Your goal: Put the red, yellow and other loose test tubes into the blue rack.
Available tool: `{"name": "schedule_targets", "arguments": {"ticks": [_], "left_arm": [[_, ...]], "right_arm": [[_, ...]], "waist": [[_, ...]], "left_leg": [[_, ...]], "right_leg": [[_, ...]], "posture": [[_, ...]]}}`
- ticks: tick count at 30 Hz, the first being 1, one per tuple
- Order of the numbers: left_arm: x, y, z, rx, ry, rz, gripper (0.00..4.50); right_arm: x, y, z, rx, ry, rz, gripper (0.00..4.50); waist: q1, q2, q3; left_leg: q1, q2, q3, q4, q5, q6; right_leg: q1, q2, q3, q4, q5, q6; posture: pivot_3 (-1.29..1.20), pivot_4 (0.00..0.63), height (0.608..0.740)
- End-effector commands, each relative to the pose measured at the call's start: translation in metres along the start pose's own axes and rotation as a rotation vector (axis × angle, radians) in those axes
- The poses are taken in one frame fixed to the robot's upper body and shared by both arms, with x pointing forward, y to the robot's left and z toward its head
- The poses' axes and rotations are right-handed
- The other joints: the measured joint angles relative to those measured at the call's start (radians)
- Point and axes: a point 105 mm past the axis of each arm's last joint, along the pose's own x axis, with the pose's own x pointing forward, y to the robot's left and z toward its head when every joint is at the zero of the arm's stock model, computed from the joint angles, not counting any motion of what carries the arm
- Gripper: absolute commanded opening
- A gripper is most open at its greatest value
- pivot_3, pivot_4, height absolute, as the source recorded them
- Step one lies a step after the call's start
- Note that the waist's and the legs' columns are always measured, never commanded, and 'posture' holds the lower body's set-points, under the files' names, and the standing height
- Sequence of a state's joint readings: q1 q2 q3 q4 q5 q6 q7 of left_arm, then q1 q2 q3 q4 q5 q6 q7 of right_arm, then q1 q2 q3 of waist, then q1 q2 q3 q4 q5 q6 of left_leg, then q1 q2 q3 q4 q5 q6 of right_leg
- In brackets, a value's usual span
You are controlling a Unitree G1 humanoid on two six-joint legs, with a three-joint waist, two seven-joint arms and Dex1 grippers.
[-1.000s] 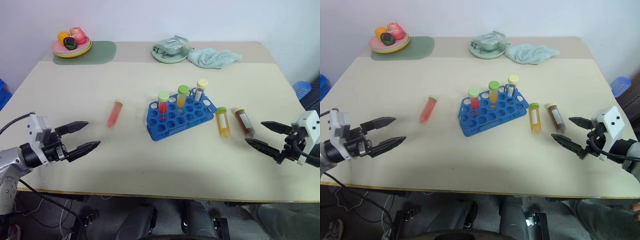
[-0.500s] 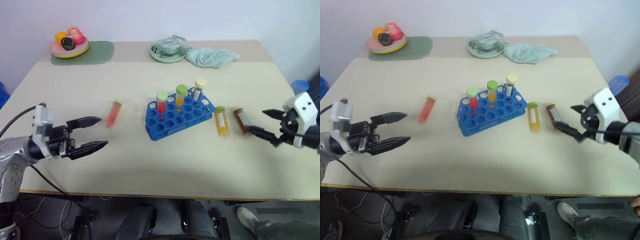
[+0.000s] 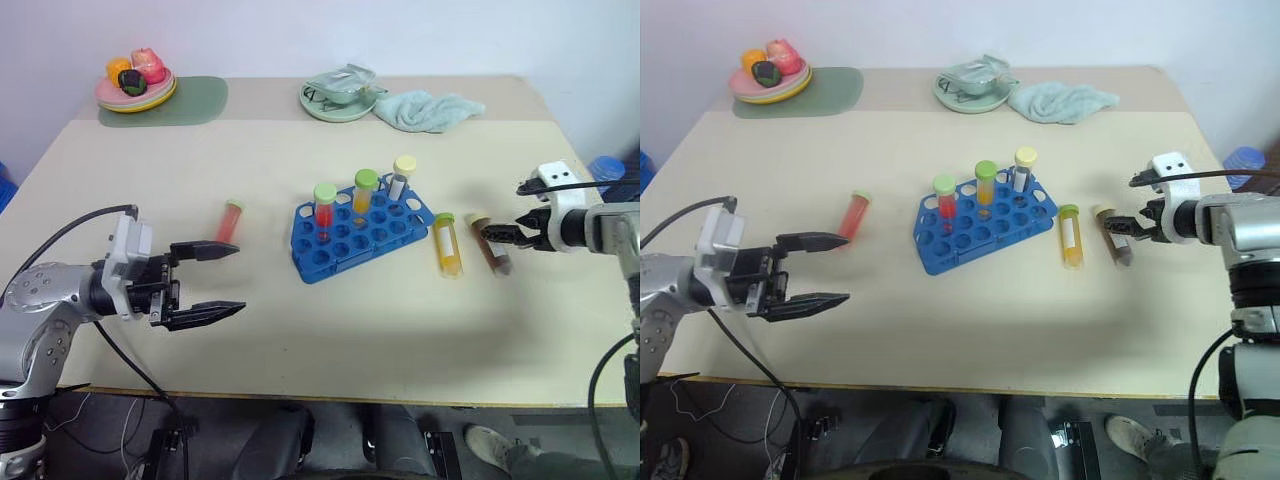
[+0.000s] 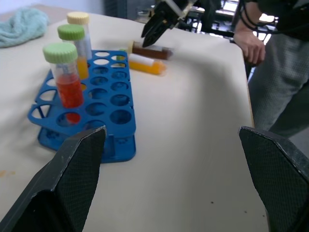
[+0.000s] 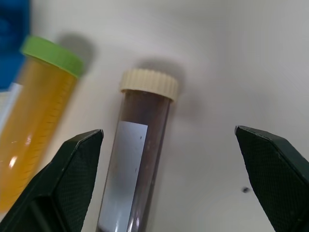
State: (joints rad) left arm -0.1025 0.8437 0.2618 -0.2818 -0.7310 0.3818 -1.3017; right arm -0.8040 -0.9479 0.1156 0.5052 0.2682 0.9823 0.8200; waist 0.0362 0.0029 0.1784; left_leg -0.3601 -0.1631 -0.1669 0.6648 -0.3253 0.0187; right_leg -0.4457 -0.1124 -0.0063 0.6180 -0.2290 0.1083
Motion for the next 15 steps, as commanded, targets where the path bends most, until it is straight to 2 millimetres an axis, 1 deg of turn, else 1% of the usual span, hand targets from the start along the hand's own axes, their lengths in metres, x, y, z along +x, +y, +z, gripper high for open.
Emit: {"name": "schedule_targets", "arguments": {"ticks": [1, 10, 13, 15], "left_arm": [[-0.001, -0.003, 0.007, 0.033, -0.004, 0.003, 4.47], [-0.001, -0.008, 0.003, 0.021, 0.003, 0.006, 4.47], [-0.001, -0.009, 0.002, 0.014, 0.003, 0.005, 4.5], [-0.001, -0.01, 0.002, 0.011, 0.003, 0.004, 4.5]], "right_arm": [[-0.003, 0.0, 0.012, -0.014, -0.004, 0.014, 4.5], [0.011, 0.004, 0.012, 0.005, 0.075, 0.039, 4.5], [0.013, 0.008, 0.009, -0.035, 0.117, 0.053, 3.63], [0.013, 0.008, 0.006, -0.063, 0.134, 0.055, 2.66]], "waist": [[0.0, 0.0, 0.0], [0.0, 0.0, 0.0], [-0.001, 0.0, 0.0], [-0.001, 0.0, 0.0]], "left_leg": [[0.0, 0.0, 0.0, 0.0, 0.0, 0.0], [0.0, 0.0, 0.0, 0.001, 0.0, 0.0], [0.0, 0.0, 0.0, 0.001, 0.0, 0.0], [0.001, 0.0, 0.0, 0.001, 0.0, 0.0]], "right_leg": [[0.0, 0.0, 0.0, 0.0, 0.0, 0.0], [0.001, 0.0, 0.0, 0.001, 0.001, 0.0], [0.001, 0.0, 0.0, 0.001, 0.001, 0.0], [0.001, 0.0, 0.0, 0.001, 0.001, 0.0]], "posture": [[0.0, 0.15, 0.74], [0.0, 0.15, 0.74], [0.0, 0.15, 0.74], [0.0, 0.15, 0.74]]}}
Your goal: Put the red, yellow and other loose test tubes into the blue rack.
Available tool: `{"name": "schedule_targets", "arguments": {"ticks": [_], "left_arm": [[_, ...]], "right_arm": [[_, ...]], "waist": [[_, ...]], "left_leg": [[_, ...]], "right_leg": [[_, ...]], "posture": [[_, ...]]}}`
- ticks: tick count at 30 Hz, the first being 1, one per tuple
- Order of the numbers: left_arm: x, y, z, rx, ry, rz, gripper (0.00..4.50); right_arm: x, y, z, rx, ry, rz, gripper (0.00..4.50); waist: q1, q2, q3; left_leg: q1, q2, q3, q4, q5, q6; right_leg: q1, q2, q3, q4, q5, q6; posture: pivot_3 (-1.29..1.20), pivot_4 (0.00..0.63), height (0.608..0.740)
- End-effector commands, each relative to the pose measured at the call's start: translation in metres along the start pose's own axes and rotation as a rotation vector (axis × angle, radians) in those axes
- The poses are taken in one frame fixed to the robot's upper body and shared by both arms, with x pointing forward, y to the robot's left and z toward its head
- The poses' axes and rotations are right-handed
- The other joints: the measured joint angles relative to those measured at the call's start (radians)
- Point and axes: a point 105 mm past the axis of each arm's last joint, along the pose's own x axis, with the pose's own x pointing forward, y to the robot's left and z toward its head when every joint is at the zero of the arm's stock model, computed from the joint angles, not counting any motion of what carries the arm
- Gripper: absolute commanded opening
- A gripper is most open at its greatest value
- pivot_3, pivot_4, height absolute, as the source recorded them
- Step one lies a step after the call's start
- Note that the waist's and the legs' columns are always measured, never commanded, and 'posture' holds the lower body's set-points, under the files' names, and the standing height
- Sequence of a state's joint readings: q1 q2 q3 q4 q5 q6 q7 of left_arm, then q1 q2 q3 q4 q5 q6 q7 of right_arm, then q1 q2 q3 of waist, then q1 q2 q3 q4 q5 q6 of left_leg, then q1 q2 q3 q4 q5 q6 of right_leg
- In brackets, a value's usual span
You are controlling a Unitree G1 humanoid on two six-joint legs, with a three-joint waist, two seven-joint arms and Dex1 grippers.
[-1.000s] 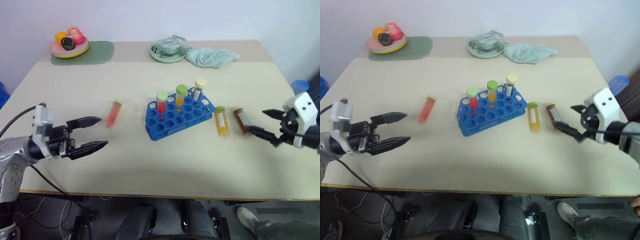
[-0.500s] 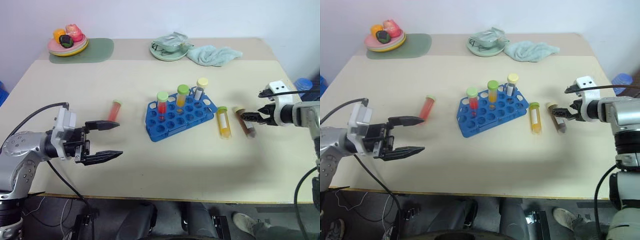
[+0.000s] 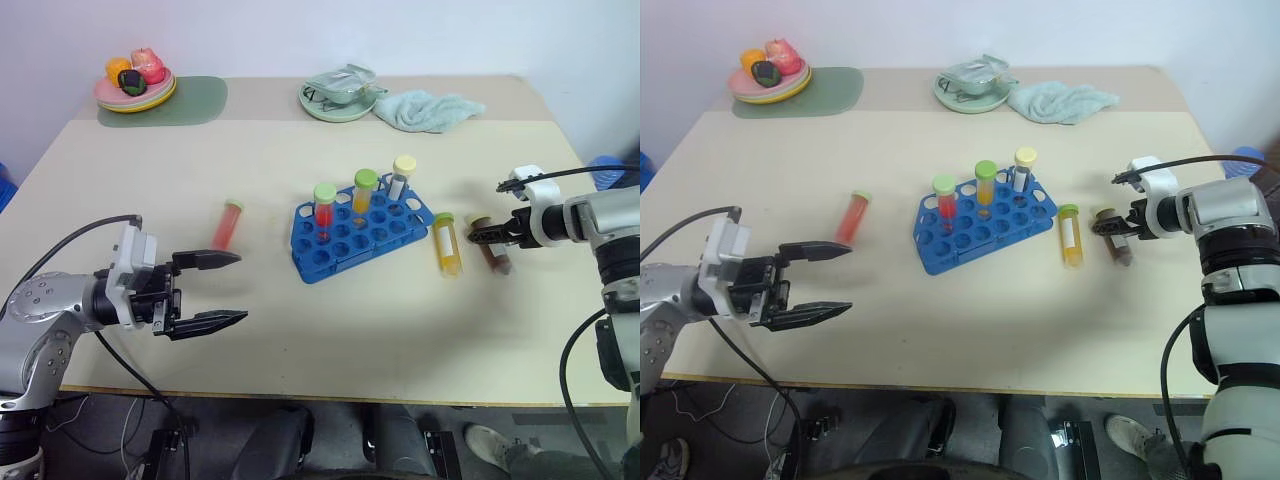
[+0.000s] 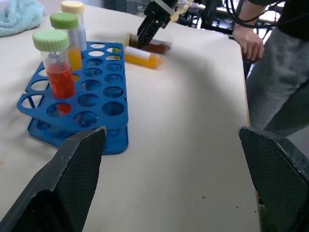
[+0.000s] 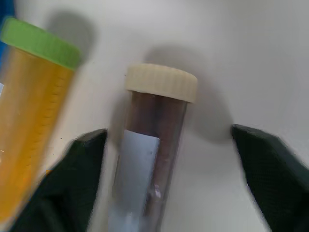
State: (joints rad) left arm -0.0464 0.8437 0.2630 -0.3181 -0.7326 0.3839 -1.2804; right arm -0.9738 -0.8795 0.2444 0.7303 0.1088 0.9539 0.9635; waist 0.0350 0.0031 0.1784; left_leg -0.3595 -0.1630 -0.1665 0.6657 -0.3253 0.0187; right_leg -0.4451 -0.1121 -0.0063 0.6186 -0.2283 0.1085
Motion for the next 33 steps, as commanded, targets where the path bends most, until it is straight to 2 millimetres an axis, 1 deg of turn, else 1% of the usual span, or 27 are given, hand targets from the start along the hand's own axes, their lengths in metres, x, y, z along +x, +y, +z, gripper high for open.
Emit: {"name": "schedule_targets", "arguments": {"ticks": [1, 2, 10, 16, 19, 20, 24, 27, 28, 30, 31, 33], "left_arm": [[-0.001, -0.002, 0.009, 0.036, -0.013, -0.003, 4.5], [-0.001, -0.003, 0.009, 0.036, -0.014, -0.003, 4.5], [0.0, -0.002, 0.008, 0.034, -0.013, -0.007, 4.5], [0.001, 0.0, 0.008, 0.037, -0.016, -0.009, 4.5], [0.003, 0.001, 0.008, 0.037, -0.018, -0.014, 4.5], [0.003, 0.001, 0.009, 0.037, -0.019, -0.015, 4.5], [0.004, 0.003, 0.009, 0.04, -0.02, -0.017, 4.5], [0.004, 0.003, 0.01, 0.043, -0.02, -0.014, 4.5], [0.003, 0.003, 0.01, 0.042, -0.021, -0.008, 4.5], [0.002, 0.002, 0.008, 0.033, -0.023, 0.005, 4.5], [0.001, 0.002, 0.007, 0.029, -0.024, 0.011, 4.5], [0.001, 0.001, 0.006, 0.022, -0.028, 0.016, 4.5]], "right_arm": [[-0.001, 0.002, 0.0, -0.053, 0.024, 0.009, 2.16], [-0.001, 0.002, -0.001, -0.062, 0.029, 0.01, 1.68], [-0.006, 0.002, -0.007, -0.14, 0.04, 0.018, 1.68], [-0.014, 0.001, -0.007, -0.183, 0.003, 0.018, 1.68], [-0.015, -0.001, -0.01, -0.183, -0.004, 0.005, 0.92], [-0.015, -0.001, -0.01, -0.182, -0.011, 0.001, 0.81], [-0.017, -0.001, -0.008, -0.185, -0.037, -0.009, 0.81], [-0.03, 0.002, -0.001, -0.213, -0.096, -0.008, 0.81], [-0.041, 0.011, 0.007, -0.23, -0.15, 0.022, 0.81], [-0.067, 0.045, 0.03, -0.277, -0.352, 0.147, 0.81], [-0.078, 0.061, 0.037, -0.295, -0.439, 0.198, 0.81], [-0.089, 0.084, 0.047, -0.303, -0.587, 0.25, 0.81]], "waist": [[0.0, 0.0, 0.0], [0.001, 0.0, 0.0], [0.002, 0.0, 0.0], [0.003, 0.0, 0.0], [0.003, 0.0, 0.0], [0.004, 0.0, 0.0], [0.003, 0.0, 0.0], [0.004, 0.0, 0.0], [0.004, 0.0, 0.0], [0.004, 0.001, 0.0], [0.001, 0.002, 0.0], [-0.008, 0.002, 0.0]], "left_leg": [[0.0, 0.0, 0.0, 0.0, 0.0, 0.0], [0.0, 0.0, 0.0, 0.0, 0.0, 0.0], [0.0, 0.0, 0.0, 0.001, 0.0, 0.0], [0.0, 0.0, 0.0, 0.001, 0.0, 0.0], [0.0, 0.0, 0.0, 0.001, 0.0, 0.0], [0.0, 0.0, 0.0, 0.001, 0.0, 0.0], [0.0, 0.0, 0.0, 0.001, 0.0, 0.0], [0.0, 0.0, 0.0, 0.001, 0.0, 0.0], [0.0, 0.0, 0.0, 0.001, 0.0, 0.0], [-0.001, 0.0, 0.0, 0.001, 0.0, 0.0], [-0.001, 0.0, 0.0, 0.001, 0.0, 0.0], [-0.001, 0.001, 0.001, 0.0, 0.0, 0.0]], "right_leg": [[0.0, 0.0, 0.0, 0.0, 0.0, 0.0], [0.0, 0.0, 0.0, 0.0, 0.0, 0.0], [0.001, 0.0, 0.0, 0.0, 0.0, 0.0], [0.001, 0.0, 0.0, 0.0, 0.0, 0.0], [0.001, 0.0, 0.0, 0.0, 0.0, 0.0], [0.001, 0.0, 0.0, 0.0, 0.0, 0.0], [0.001, 0.0, 0.0, 0.001, 0.0, 0.0], [0.001, 0.0, 0.0, 0.001, 0.0, 0.0], [0.001, 0.0, 0.0, 0.001, 0.0, 0.0], [-0.001, 0.0, 0.0, 0.0, 0.0, 0.0], [-0.001, 0.0, 0.0, 0.001, 0.001, 0.0], [-0.002, 0.001, 0.0, 0.001, 0.001, 0.001]], "posture": [[0.0, 0.15, 0.74], [0.0, 0.15, 0.74], [0.0, 0.15, 0.74], [0.0, 0.15, 0.74], [0.0, 0.15, 0.74], [0.0, 0.15, 0.74], [0.0, 0.15, 0.74], [0.0, 0.15, 0.74], [0.0, 0.15, 0.74], [0.0, 0.15, 0.74], [0.0, 0.15, 0.74], [0.0, 0.15, 0.74]]}}
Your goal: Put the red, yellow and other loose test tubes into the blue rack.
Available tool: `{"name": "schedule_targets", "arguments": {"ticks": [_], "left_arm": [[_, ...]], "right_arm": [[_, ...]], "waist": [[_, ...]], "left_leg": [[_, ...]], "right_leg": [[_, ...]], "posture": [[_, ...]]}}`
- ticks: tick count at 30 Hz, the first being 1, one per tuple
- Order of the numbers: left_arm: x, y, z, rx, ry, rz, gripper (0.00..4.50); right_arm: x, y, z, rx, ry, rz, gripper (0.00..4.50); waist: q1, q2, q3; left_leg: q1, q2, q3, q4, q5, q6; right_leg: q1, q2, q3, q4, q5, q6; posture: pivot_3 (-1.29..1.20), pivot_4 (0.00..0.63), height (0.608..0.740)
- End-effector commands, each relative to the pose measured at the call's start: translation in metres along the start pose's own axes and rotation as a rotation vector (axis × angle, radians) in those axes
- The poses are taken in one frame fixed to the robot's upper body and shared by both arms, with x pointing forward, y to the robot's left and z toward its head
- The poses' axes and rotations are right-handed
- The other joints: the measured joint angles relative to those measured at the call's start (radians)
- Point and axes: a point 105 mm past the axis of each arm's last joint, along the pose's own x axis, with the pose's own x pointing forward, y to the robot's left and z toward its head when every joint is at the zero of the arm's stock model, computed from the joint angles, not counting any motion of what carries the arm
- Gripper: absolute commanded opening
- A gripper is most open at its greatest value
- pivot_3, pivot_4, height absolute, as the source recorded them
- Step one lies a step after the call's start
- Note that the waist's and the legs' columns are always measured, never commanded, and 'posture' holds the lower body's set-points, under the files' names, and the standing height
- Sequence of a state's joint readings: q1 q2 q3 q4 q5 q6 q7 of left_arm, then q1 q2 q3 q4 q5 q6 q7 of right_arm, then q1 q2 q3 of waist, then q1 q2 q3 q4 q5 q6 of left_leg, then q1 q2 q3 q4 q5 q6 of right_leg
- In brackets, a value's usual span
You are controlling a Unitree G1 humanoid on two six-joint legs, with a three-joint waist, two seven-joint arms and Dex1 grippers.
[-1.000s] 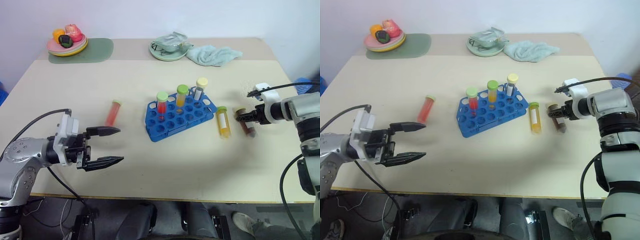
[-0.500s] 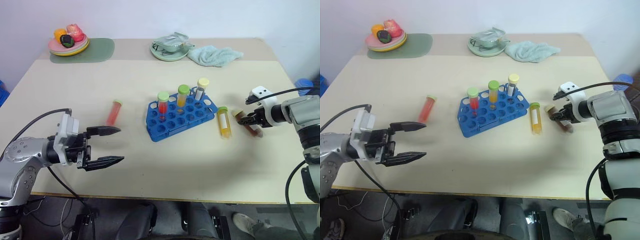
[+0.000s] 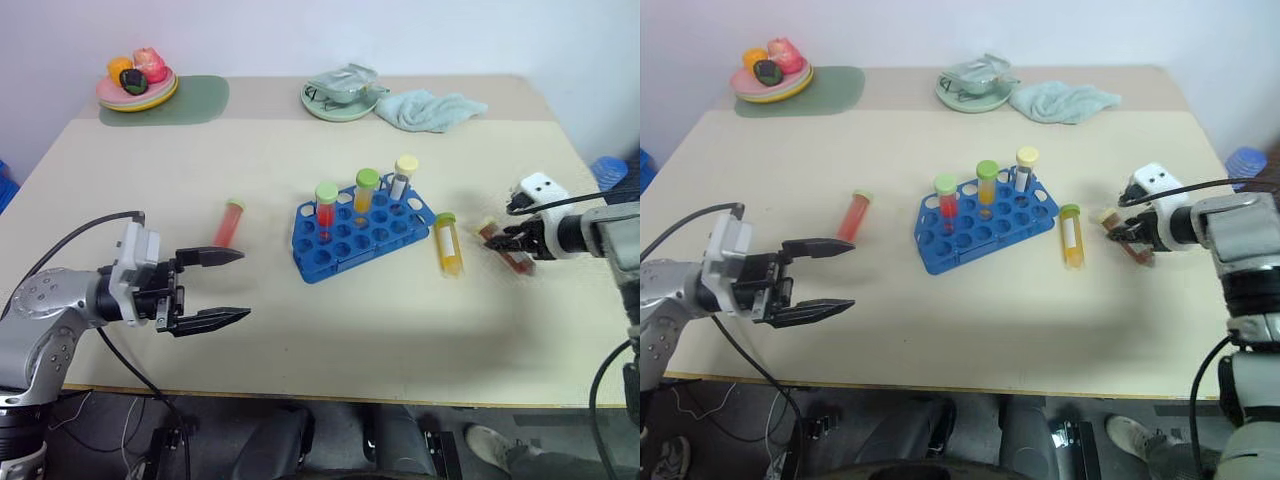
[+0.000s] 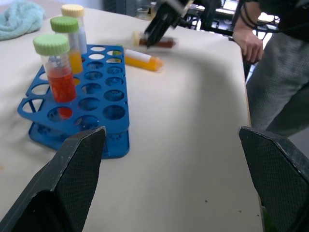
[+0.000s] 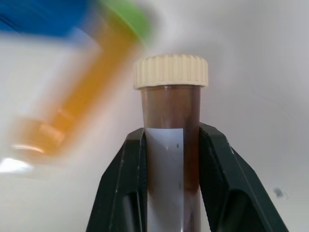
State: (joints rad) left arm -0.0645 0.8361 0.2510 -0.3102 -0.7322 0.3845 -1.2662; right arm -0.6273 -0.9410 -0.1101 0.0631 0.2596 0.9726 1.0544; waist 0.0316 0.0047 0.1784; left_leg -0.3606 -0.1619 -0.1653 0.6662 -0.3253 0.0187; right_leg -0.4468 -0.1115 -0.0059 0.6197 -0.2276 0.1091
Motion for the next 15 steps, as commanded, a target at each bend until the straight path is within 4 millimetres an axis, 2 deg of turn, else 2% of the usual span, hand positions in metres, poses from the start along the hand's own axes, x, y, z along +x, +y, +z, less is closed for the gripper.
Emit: {"name": "schedule_targets", "arguments": {"ticks": [1, 4, 9, 11, 15], "left_arm": [[-0.001, -0.002, 0.005, 0.021, -0.02, 0.01, 4.5], [0.001, 0.0, 0.006, 0.016, -0.04, 0.025, 4.5], [0.005, 0.003, 0.006, 0.005, -0.067, 0.036, 4.5], [0.006, 0.004, 0.005, 0.009, -0.067, 0.036, 4.5], [0.008, 0.005, 0.006, 0.006, -0.077, 0.038, 4.5]], "right_arm": [[-0.013, 0.038, 0.054, -0.058, -0.354, 0.078, 0.81], [-0.001, 0.058, 0.069, 0.006, -0.622, 0.113, 0.81], [0.038, 0.078, 0.07, 0.138, -0.875, 0.078, 0.81], [0.051, 0.08, 0.07, 0.191, -0.951, 0.038, 0.81], [0.071, 0.072, 0.064, 0.178, -1.033, -0.058, 0.81]], "waist": [[-0.009, -0.001, -0.001], [-0.016, -0.004, -0.002], [-0.019, -0.003, -0.002], [-0.022, -0.003, -0.002], [-0.025, -0.002, -0.002]], "left_leg": [[0.001, 0.001, 0.001, 0.0, 0.0, 0.0], [0.004, 0.002, 0.0, 0.001, 0.001, -0.002], [0.005, 0.002, 0.001, 0.003, 0.002, -0.003], [0.005, 0.002, 0.001, 0.003, 0.003, -0.005], [0.006, 0.003, 0.001, 0.003, 0.005, -0.008]], "right_leg": [[0.0, 0.0, 0.0, 0.001, 0.0, 0.0], [0.005, 0.002, 0.0, 0.001, 0.002, -0.001], [0.005, 0.003, 0.002, 0.001, 0.008, -0.001], [0.004, 0.005, 0.003, 0.002, 0.009, -0.001], [0.003, 0.009, 0.004, 0.006, 0.009, -0.003]], "posture": [[0.0, 0.15, 0.74], [0.0, 0.15, 0.74], [0.0, 0.15, 0.74], [0.0, 0.15, 0.74], [0.0, 0.15, 0.74]]}}
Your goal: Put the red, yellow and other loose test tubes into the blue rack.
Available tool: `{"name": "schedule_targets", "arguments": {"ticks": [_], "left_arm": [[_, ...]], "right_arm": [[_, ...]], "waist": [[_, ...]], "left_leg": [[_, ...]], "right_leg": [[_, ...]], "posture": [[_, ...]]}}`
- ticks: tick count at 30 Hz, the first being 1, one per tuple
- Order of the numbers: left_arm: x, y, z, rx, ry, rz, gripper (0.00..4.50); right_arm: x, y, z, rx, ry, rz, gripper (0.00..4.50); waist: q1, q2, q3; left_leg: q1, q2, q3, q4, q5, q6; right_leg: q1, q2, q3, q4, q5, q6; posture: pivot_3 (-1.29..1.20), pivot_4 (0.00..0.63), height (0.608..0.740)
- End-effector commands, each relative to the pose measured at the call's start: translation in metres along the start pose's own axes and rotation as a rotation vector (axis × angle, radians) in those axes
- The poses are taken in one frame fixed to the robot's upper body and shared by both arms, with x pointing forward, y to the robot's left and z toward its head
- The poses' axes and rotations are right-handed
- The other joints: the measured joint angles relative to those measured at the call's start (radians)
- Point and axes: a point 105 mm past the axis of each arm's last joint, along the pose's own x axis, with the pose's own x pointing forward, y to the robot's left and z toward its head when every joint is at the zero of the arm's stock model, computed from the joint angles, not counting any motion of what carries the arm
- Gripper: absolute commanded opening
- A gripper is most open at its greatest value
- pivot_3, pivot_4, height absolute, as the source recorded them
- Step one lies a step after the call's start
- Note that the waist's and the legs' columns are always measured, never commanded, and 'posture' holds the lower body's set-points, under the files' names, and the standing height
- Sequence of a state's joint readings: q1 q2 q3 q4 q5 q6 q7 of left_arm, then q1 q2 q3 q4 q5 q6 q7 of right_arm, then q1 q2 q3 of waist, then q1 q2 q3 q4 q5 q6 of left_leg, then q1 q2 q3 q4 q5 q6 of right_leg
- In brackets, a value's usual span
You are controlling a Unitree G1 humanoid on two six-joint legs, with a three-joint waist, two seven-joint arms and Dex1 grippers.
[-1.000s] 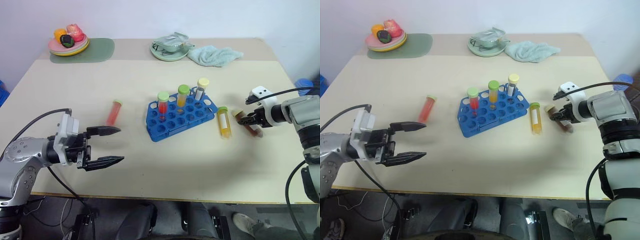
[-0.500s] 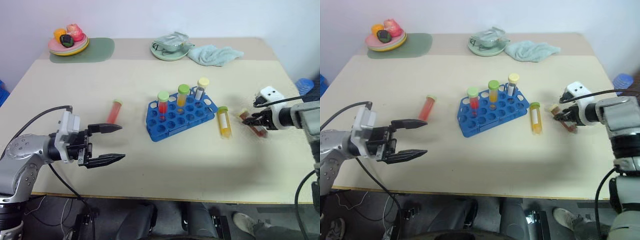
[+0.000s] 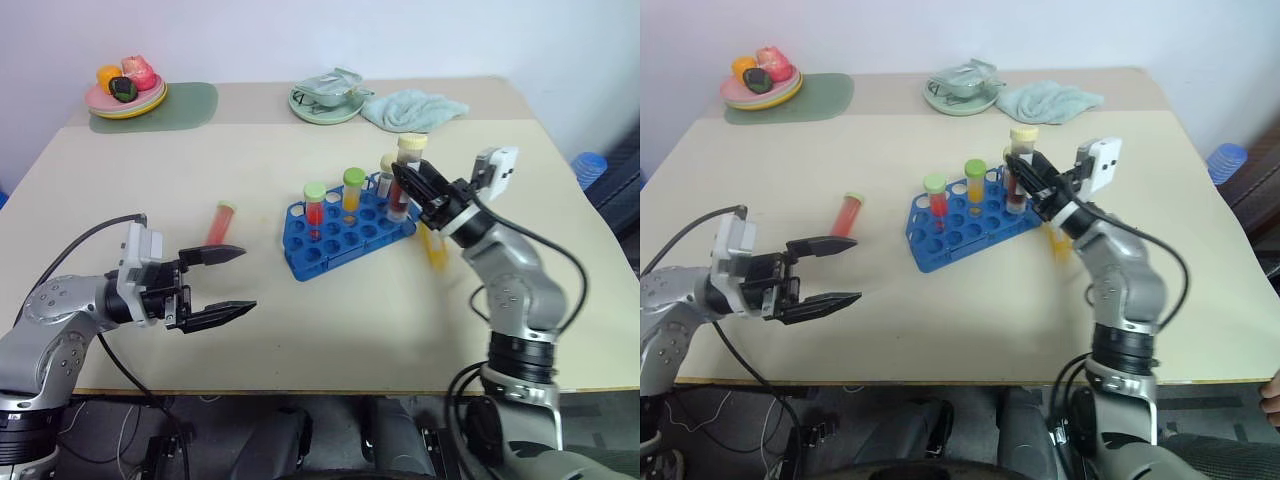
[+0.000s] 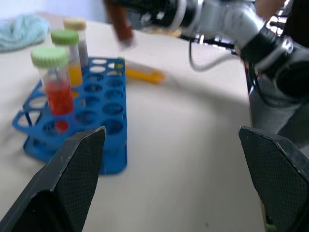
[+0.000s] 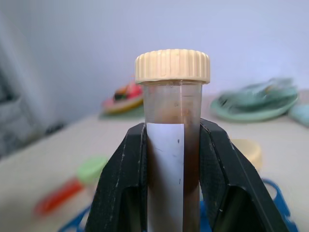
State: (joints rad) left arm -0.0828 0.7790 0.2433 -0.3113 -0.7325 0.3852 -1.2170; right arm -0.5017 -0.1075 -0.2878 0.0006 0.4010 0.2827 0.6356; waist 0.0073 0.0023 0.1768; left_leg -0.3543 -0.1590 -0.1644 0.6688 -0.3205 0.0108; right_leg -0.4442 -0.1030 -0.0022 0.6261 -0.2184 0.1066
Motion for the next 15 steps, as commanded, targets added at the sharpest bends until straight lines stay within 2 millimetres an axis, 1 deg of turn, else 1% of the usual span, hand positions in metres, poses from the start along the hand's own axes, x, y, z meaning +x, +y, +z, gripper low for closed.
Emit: {"name": "schedule_targets", "arguments": {"ticks": [1, 4, 10, 15], "left_arm": [[0.002, 0.0, 0.004, 0.01, -0.021, -0.001, 4.5], [0.003, -0.001, 0.004, 0.011, -0.025, 0.003, 4.5], [0.002, -0.005, 0.003, 0.01, -0.024, 0.015, 4.5], [0.0, -0.006, 0.004, 0.01, -0.022, 0.026, 4.5]], "right_arm": [[0.005, -0.013, 0.004, -0.082, -0.11, -0.064, 0.81], [0.005, -0.021, -0.008, -0.088, -0.122, -0.086, 0.81], [-0.003, -0.039, -0.029, -0.1, -0.106, -0.14, 0.81], [-0.007, -0.041, -0.041, -0.107, -0.085, -0.145, 0.81]], "waist": [[-0.001, 0.0, 0.0], [-0.006, 0.0, 0.0], [-0.025, 0.0, 0.0], [-0.024, 0.0, 0.0]], "left_leg": [[0.0, 0.0, 0.0, 0.0, 0.0, 0.0], [0.001, 0.0, 0.0, 0.0, 0.001, -0.002], [0.002, 0.003, 0.0, 0.0, 0.003, -0.005], [0.004, 0.007, 0.001, -0.001, 0.004, -0.008]], "right_leg": [[0.0, 0.0, 0.0, 0.001, 0.0, 0.0], [0.0, 0.001, 0.001, 0.002, 0.001, -0.001], [0.0, 0.002, 0.001, 0.003, 0.002, -0.004], [0.0, 0.006, 0.002, 0.003, 0.004, -0.007]], "posture": [[0.0, 0.15, 0.74], [0.0, 0.15, 0.74], [0.0, 0.15, 0.74], [0.0, 0.15, 0.74]]}}
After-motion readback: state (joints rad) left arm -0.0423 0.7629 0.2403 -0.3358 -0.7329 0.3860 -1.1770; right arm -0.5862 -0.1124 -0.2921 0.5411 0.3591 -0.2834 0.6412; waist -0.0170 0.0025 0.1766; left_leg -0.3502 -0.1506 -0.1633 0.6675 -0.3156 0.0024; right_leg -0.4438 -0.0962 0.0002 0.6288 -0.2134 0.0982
